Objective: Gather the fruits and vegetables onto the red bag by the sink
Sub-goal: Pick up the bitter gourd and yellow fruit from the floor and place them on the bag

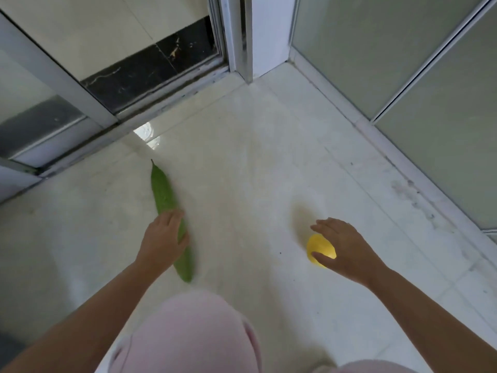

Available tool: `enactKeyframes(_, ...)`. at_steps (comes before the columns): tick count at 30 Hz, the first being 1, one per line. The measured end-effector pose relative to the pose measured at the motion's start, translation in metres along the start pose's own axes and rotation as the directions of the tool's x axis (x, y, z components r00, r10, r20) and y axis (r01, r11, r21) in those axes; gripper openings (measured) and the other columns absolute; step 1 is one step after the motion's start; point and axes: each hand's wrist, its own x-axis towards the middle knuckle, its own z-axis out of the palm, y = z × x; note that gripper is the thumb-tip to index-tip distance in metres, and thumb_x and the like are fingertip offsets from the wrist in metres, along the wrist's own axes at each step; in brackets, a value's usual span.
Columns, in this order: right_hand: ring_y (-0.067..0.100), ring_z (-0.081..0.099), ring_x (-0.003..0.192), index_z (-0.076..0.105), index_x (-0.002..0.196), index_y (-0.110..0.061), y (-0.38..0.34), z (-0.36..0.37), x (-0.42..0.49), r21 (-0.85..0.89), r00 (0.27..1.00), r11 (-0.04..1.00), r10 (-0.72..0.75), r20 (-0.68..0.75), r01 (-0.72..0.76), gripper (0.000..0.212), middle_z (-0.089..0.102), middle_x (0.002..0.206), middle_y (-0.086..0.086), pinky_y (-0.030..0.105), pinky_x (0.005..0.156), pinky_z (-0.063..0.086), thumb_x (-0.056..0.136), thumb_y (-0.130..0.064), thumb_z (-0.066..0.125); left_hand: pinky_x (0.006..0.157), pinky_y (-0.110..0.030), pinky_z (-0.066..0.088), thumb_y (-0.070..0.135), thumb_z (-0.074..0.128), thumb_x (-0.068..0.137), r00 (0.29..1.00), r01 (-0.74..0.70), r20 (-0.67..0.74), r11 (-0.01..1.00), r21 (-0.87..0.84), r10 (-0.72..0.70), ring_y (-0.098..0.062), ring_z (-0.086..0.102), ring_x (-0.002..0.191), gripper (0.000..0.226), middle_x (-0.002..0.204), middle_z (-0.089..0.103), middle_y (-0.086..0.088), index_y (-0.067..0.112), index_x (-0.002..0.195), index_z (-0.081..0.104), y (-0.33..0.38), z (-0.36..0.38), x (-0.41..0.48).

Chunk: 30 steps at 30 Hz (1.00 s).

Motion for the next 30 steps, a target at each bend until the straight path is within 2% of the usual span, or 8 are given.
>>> enactKeyframes(2, 0.034, 0.054, 0.111, 0.059, 0.114, -0.013, 0.010, 0.021, 0.003, 0.007, 1.000, 1.000, 0.006, 0.021, -0.006, 0.056, 0.061, 0.118, 0.012, 0.053, 0.089, 0.044, 0.065, -0.038, 0.063, 0.080, -0.055, 0.048, 0.008, 0.074, 0.070, 0.999, -0.035, 0.001, 0.999, 0.036, 0.035, -0.048, 0.057, 0.098, 0.051, 0.112, 0.058, -0.033, -0.009, 0.114, 0.055, -0.007, 0.019, 0.003)
enactKeyframes(5, 0.033, 0.048, 0.119, 0.056, 0.118, -0.015, 0.018, 0.044, 0.008, 0.029, 0.999, 0.999, 0.025, 0.040, -0.027, 0.058, 0.057, 0.124, 0.011, 0.055, 0.094, 0.040, 0.066, -0.041, 0.062, 0.084, -0.057, 0.046, 0.008, 0.075, 0.070, 0.999, -0.013, -0.034, 0.999, 0.036, 0.015, -0.049, 0.053, 0.104, 0.054, 0.117, 0.054, -0.034, -0.008, 0.117, 0.053, -0.010, 0.039, 0.006)
enactKeyframes(10, 0.033, 0.046, 0.121, 0.057, 0.117, -0.013, 0.018, 0.068, 0.008, 0.031, 0.995, 0.995, 0.094, 0.041, -0.095, 0.059, 0.055, 0.127, 0.011, 0.048, 0.096, 0.037, 0.065, -0.040, 0.065, 0.087, -0.060, 0.042, 0.015, 0.070, 0.074, 0.997, 0.072, 0.003, 0.997, 0.036, -0.072, -0.053, 0.048, 0.108, 0.053, 0.119, 0.049, -0.038, -0.009, 0.118, 0.052, -0.021, 0.060, 0.008)
enactKeyframes(13, 0.026, 0.034, 0.128, 0.048, 0.127, -0.016, 0.018, 0.075, 0.005, 0.091, 0.978, 0.976, 0.191, 0.088, -0.199, 0.062, 0.043, 0.137, 0.007, 0.042, 0.101, 0.033, 0.072, -0.031, 0.073, 0.080, -0.063, 0.045, 0.019, 0.065, 0.069, 0.998, 0.069, 0.010, 0.996, 0.059, -0.069, -0.056, 0.050, 0.101, 0.052, 0.112, 0.052, -0.040, -0.010, 0.111, 0.055, -0.024, 0.071, 0.009)
enactKeyframes(16, 0.025, 0.029, 0.130, 0.044, 0.130, -0.018, 0.020, 0.081, -0.004, 0.114, 0.965, 0.960, 0.247, 0.084, -0.256, 0.067, 0.038, 0.140, 0.007, 0.043, 0.099, 0.035, 0.071, -0.028, 0.075, 0.084, -0.064, 0.041, 0.007, 0.076, 0.067, 0.993, 0.112, -0.045, 0.994, 0.004, -0.112, -0.058, 0.044, 0.106, 0.056, 0.118, 0.046, -0.041, -0.011, 0.114, 0.052, -0.025, 0.076, 0.009)
enactKeyframes(20, 0.025, 0.025, 0.131, 0.039, 0.133, -0.022, 0.017, 0.084, -0.018, 0.138, 0.941, 0.933, 0.317, 0.115, -0.331, 0.074, 0.028, 0.144, 0.005, 0.040, 0.096, 0.036, 0.069, -0.028, 0.077, 0.088, -0.064, 0.039, 0.006, 0.074, 0.070, 0.975, 0.199, -0.079, 0.975, -0.096, -0.206, -0.056, 0.031, 0.118, 0.060, 0.132, 0.034, -0.039, -0.010, 0.121, 0.047, -0.029, 0.081, 0.009)
enactKeyframes(24, 0.028, 0.028, 0.127, 0.037, 0.134, -0.022, 0.017, 0.088, -0.026, 0.160, 0.933, 0.920, 0.344, 0.104, -0.357, 0.078, 0.025, 0.142, 0.008, 0.035, 0.089, 0.039, 0.068, -0.024, 0.077, 0.095, -0.060, 0.036, 0.006, 0.067, 0.078, 0.932, 0.298, -0.145, 0.930, -0.216, -0.332, -0.047, 0.022, 0.126, 0.058, 0.141, 0.023, -0.033, -0.009, 0.127, 0.040, -0.029, 0.081, 0.012)
enactKeyframes(30, 0.022, 0.040, 0.116, 0.042, 0.128, -0.018, 0.010, 0.094, -0.013, 0.296, 0.935, 0.889, 0.350, 0.056, -0.351, 0.076, 0.040, 0.125, 0.006, 0.027, 0.085, 0.035, 0.063, -0.022, 0.081, 0.098, -0.055, 0.034, 0.011, 0.065, 0.080, 0.863, 0.430, -0.132, 0.845, -0.317, -0.488, -0.044, 0.023, 0.125, 0.071, 0.144, 0.018, -0.027, -0.001, 0.138, 0.025, -0.035, 0.085, 0.011)
